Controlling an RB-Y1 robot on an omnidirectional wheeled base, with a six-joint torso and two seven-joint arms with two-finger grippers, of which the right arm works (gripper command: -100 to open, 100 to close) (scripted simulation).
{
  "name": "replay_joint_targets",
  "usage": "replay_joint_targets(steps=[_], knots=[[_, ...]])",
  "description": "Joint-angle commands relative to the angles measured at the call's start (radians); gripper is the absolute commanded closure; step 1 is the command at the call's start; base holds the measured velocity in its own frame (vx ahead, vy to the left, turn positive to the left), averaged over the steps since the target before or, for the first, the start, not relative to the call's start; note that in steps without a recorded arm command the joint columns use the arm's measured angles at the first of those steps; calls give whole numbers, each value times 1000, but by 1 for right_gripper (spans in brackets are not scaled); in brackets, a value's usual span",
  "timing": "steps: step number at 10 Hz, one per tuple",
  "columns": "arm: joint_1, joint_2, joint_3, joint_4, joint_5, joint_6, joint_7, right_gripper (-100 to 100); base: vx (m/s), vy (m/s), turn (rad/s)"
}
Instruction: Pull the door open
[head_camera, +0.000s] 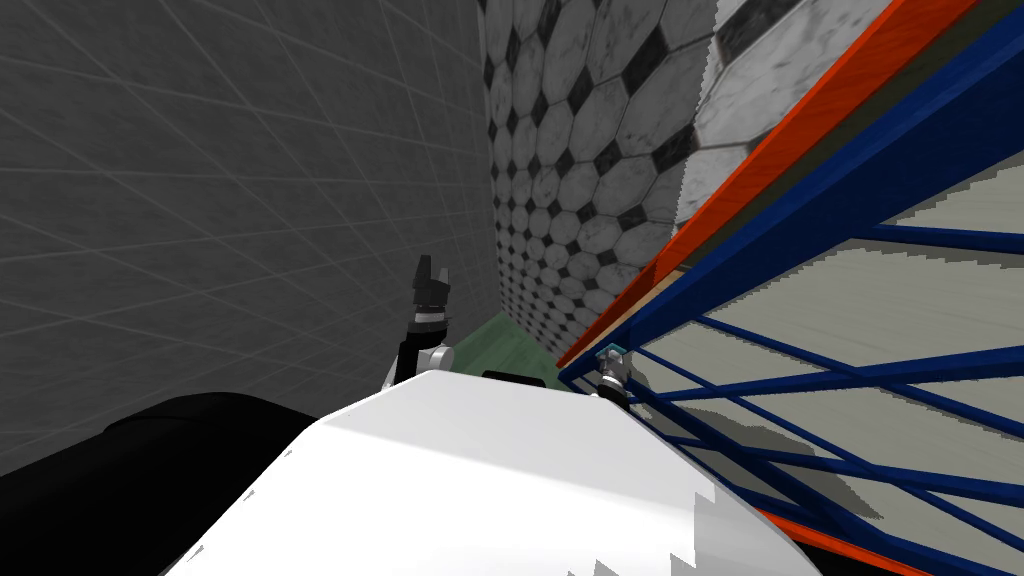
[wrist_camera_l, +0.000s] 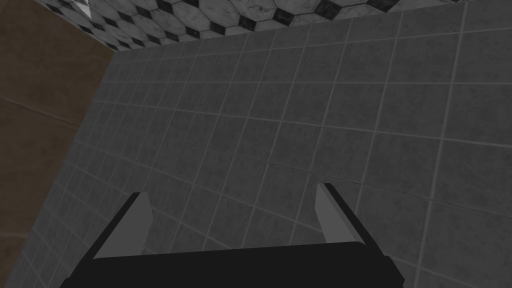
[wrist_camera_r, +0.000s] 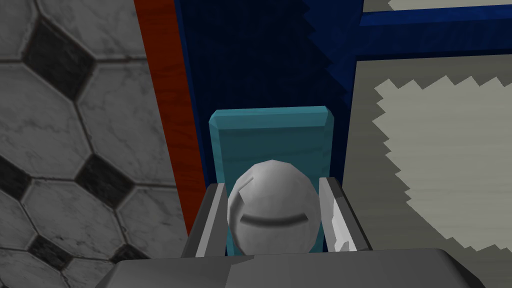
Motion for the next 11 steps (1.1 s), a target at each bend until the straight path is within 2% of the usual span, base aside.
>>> replay_joint_targets(steps=[1, 2, 3, 4, 10, 11], knots=[[1, 0, -1, 0, -1, -1, -1, 100, 0, 0, 0], [1, 0, -1, 0, -1, -1, -1, 100, 0, 0, 0], [4, -5, 18, -9, 8, 2, -12, 100, -116, -4, 58], [5, -7, 23, -12, 11, 3, -16, 100, -198, -5, 61], [22, -37, 109, -59, 52, 11, -76, 100, -237, 11, 62], [24, -39, 115, -62, 55, 12, -80, 100, -253, -5, 43]])
